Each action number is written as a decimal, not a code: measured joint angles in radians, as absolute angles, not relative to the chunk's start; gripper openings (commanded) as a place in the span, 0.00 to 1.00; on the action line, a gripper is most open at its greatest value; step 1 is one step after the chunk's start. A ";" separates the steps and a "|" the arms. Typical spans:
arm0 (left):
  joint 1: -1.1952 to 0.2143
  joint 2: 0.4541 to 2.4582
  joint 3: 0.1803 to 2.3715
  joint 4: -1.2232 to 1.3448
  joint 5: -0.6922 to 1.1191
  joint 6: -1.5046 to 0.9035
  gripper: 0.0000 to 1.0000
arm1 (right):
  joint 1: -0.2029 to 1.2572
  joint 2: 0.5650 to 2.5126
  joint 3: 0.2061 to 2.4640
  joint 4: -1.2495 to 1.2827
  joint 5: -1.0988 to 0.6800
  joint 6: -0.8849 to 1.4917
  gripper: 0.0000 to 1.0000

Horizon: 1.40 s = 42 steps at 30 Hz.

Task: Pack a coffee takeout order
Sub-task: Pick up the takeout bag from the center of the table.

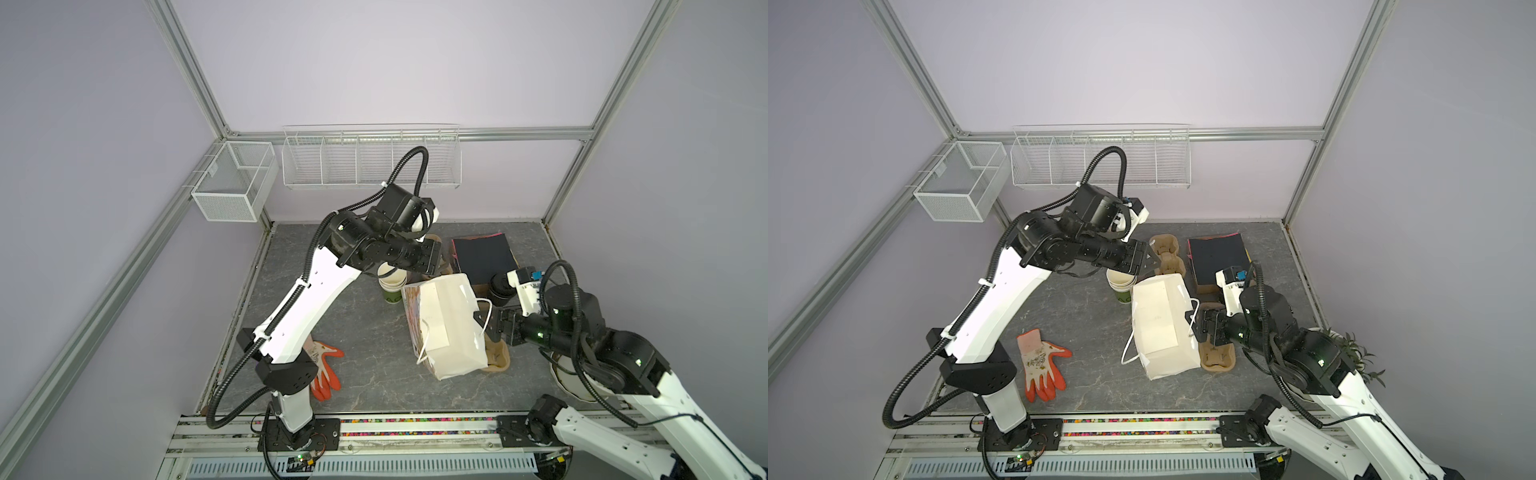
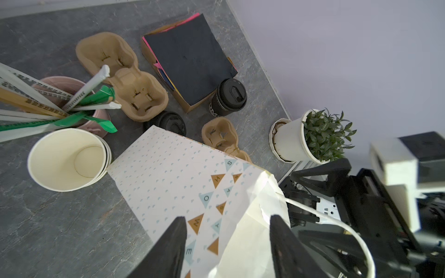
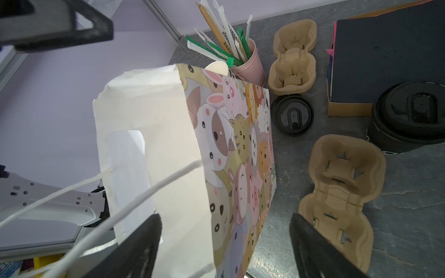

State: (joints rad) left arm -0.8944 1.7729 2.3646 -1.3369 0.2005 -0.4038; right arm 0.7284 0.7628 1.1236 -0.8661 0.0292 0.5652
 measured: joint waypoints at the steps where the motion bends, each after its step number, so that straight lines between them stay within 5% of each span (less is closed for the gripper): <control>1: -0.894 1.757 2.361 -1.333 0.193 -0.404 0.58 | 0.728 0.765 1.123 -0.865 0.029 0.564 0.77; 15: -0.894 1.433 2.014 -1.169 -0.021 -0.400 0.60 | 0.747 0.867 1.122 -0.847 0.068 0.537 0.38; 31: -0.892 1.072 1.603 -1.064 -0.376 -0.343 0.64 | 0.762 0.943 1.188 -0.868 0.090 0.531 0.08; 42: -0.892 1.029 1.549 -1.037 -0.483 -0.317 0.67 | 0.768 0.936 1.277 -0.985 0.074 0.593 0.07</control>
